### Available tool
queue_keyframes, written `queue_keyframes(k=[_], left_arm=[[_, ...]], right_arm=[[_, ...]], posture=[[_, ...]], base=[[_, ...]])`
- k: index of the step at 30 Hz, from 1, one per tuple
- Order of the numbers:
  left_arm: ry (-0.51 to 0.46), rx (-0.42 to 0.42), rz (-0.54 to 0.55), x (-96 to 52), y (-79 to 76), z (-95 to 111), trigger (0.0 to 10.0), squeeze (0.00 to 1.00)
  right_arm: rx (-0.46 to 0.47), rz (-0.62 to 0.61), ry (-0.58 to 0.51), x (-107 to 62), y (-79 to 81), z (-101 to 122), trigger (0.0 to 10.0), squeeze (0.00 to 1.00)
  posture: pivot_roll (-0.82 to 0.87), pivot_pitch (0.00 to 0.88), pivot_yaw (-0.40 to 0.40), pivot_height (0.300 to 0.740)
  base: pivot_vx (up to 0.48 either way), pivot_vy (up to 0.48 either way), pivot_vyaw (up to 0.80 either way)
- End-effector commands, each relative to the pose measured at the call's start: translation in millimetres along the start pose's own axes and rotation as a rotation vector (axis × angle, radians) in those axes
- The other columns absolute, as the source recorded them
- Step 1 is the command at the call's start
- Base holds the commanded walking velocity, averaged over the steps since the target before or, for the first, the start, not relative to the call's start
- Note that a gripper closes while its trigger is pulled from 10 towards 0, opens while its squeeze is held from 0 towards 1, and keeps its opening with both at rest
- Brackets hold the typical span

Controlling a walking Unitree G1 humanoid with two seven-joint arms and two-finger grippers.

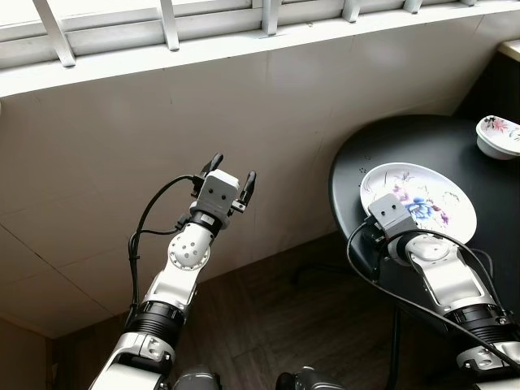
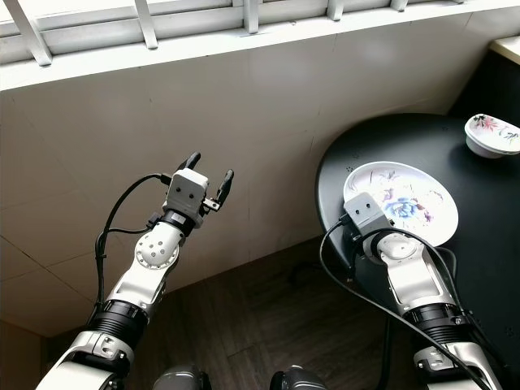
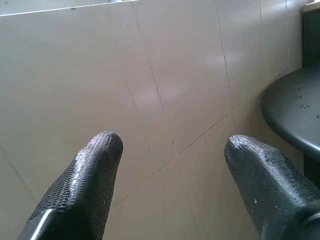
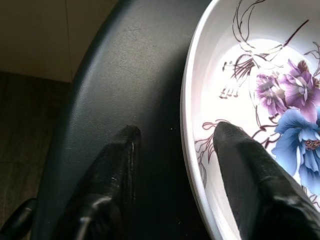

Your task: Kitchen organization

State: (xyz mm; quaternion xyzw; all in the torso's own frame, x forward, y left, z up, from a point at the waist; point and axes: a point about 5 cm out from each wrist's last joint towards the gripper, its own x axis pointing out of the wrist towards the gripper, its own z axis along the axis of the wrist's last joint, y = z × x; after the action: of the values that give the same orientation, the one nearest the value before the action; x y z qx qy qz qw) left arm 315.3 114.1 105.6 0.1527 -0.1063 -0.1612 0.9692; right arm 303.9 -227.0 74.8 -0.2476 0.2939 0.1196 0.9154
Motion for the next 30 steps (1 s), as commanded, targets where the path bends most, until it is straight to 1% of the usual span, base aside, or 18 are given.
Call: queue_keyframes(k=[1, 4, 6, 8, 13, 15, 16, 17, 19, 22, 23, 24, 25, 26, 27, 28, 30], left_arm=[[0.008, 0.007, -0.014, -0.6, -3.6, -1.2, 10.0, 0.0], [0.009, 0.008, -0.013, -0.6, -3.3, -1.3, 10.0, 0.0], [0.014, 0.011, -0.015, -0.9, -2.8, -2.2, 10.0, 0.0], [0.016, 0.012, -0.017, -0.9, -3.1, -2.6, 10.0, 0.0], [0.017, 0.014, -0.022, -0.7, -3.4, -3.0, 10.0, 0.0], [0.018, 0.016, -0.022, -0.8, -2.9, -3.4, 10.0, 0.0], [0.018, 0.016, -0.022, -0.8, -2.9, -3.4, 10.0, 0.0], [0.02, 0.017, -0.021, -0.8, -2.6, -3.7, 10.0, 0.0], [0.022, 0.017, -0.02, -0.8, -2.3, -4.0, 10.0, 0.0], [0.024, 0.016, -0.018, -1.0, -1.9, -4.4, 10.0, 0.0], [0.025, 0.017, -0.017, -1.1, -1.4, -4.7, 10.0, 0.0], [0.025, 0.017, -0.017, -1.1, -1.4, -4.7, 10.0, 0.0], [0.025, 0.017, -0.016, -1.1, -1.1, -4.8, 10.0, 0.0], [0.025, 0.018, -0.015, -1.1, -0.8, -4.9, 10.0, 0.0], [0.025, 0.018, -0.015, -1.1, -0.8, -4.9, 10.0, 0.0], [0.025, 0.018, -0.015, -1.1, -0.7, -4.9, 10.0, 0.0], [0.026, 0.017, -0.014, -1.0, -0.4, -5.2, 10.0, 0.0]], right_arm=[[0.013, 0.001, 0.038, 0.9, -3.9, -11.0, 0.0, 0.0], [0.024, 0.003, 0.042, 1.3, -3.0, -12.9, 0.0, 0.0], [0.072, 0.013, 0.049, 2.5, 0.2, -18.4, 0.0, 0.0], [0.078, 0.01, 0.053, 2.9, 0.0, -20.2, 0.0, 0.0], [0.066, -0.002, 0.043, 3.4, -0.8, -20.5, 0.0, 0.0], [0.013, -0.049, -0.015, 2.1, -3.9, -12.9, 0.0, 0.0], [0.013, -0.049, -0.015, 2.1, -3.9, -12.9, 0.0, 0.0], [-0.023, -0.08, -0.068, 0.6, -4.2, -3.8, 0.0, 0.0], [-0.049, -0.113, -0.127, -1.2, -3.0, 6.7, 0.0, 0.0], [-0.057, -0.154, -0.231, -4.8, -0.2, 22.9, 0.0, 0.0], [-0.113, -0.216, -0.361, -11.5, 2.8, 41.7, 0.0, 0.0], [-0.113, -0.216, -0.361, -11.5, 2.8, 41.7, 0.0, 0.0], [-0.145, -0.245, -0.443, -16.2, 7.1, 52.9, 0.0, 0.0], [-0.138, -0.264, -0.484, -18.8, 8.7, 57.6, 0.0, 0.0], [-0.138, -0.264, -0.484, -18.8, 8.7, 57.6, 0.0, 0.0], [-0.131, -0.277, -0.511, -20.7, 9.6, 60.8, 0.0, 0.0], [-0.198, -0.322, -0.617, -30.2, 17.2, 71.5, 0.0, 0.0]], posture=[[0.05, 0.0, -0.071, 0.74], [0.05, 0.0, -0.071, 0.74], [0.06, 0.0, -0.067, 0.74], [0.06, 0.0, -0.066, 0.74], [0.06, 0.0, -0.063, 0.74], [0.06, 0.0, -0.062, 0.74], [0.06, 0.0, -0.062, 0.74], [0.06, 0.0, -0.061, 0.74], [0.06, 0.0, -0.061, 0.74], [0.06, 0.0, -0.059, 0.74], [0.06, 0.0, -0.059, 0.74], [0.06, 0.0, -0.059, 0.74], [0.06, 0.0, -0.056, 0.74], [0.06, 0.0, -0.054, 0.74], [0.06, 0.0, -0.054, 0.74], [0.06, 0.0, -0.054, 0.74], [0.06, 0.0, -0.052, 0.74]], base=[[0.0, 0.0, 0.0], [0.0, 0.0, 0.0], [0.0, 0.0, 0.0], [0.0, 0.0, 0.0], [0.0, 0.0, 0.0], [0.0, 0.0, 0.0], [0.0, 0.0, 0.0], [0.0, 0.0, 0.0], [0.0, 0.0, 0.0], [0.0, 0.0, 0.0], [0.0, 0.0, 0.0], [0.0, 0.0, 0.0], [0.0, 0.0, 0.0], [0.0, 0.0, 0.0], [0.0, 0.0, 0.0], [0.0, 0.0, 0.8], [0.0, 0.0, 0.8]])
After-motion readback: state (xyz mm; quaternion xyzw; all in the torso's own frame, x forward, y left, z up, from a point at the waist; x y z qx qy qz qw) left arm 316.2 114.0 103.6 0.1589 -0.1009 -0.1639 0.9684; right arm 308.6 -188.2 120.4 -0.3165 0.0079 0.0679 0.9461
